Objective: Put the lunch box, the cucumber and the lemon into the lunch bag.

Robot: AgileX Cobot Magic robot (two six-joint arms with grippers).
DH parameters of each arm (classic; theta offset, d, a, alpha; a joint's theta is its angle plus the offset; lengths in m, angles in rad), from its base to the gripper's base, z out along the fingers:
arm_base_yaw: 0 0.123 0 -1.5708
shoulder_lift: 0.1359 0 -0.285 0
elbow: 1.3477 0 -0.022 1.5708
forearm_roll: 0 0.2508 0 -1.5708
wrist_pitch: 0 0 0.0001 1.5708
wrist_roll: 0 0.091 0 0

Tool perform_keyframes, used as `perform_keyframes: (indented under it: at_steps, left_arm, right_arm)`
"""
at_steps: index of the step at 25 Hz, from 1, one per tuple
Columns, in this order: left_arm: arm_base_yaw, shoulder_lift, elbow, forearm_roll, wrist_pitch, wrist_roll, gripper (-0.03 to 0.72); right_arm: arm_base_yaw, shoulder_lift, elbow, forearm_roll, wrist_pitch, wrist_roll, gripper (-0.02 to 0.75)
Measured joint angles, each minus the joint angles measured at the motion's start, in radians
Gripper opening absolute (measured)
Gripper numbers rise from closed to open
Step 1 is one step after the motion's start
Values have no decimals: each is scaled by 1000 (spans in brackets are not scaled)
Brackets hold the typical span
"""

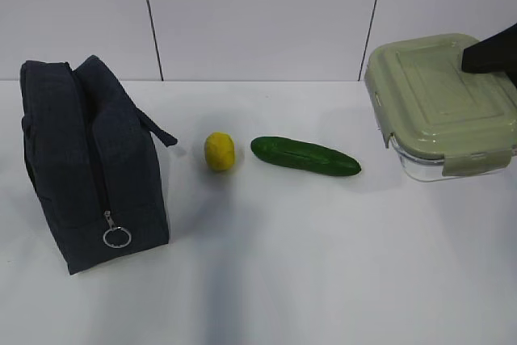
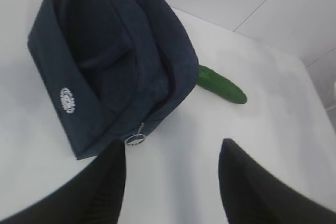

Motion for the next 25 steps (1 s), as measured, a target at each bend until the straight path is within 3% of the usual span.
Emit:
perform_keyframes:
  at_steps: [4, 10, 15, 21, 25]
  left_arm:
    - [-12, 163, 0, -135, -104, -2, 403]
    - [-12, 410, -62, -254, -169, -5, 419]
    - [9, 611, -183, -284, -189, -5, 465]
    - [99, 795, -320, -291, -168, -37, 474]
    - [119, 902, -401, -278, -117, -44, 474]
  right_arm:
    - [0, 0, 0, 0, -2, 0, 392]
    - [0, 0, 0, -5, -11, -2, 392]
    - [0, 0, 0, -5, -11, -15, 392]
    - [0, 0, 0, -11, -11, -27, 392]
    - [0, 0, 0, -13, -13, -40, 392]
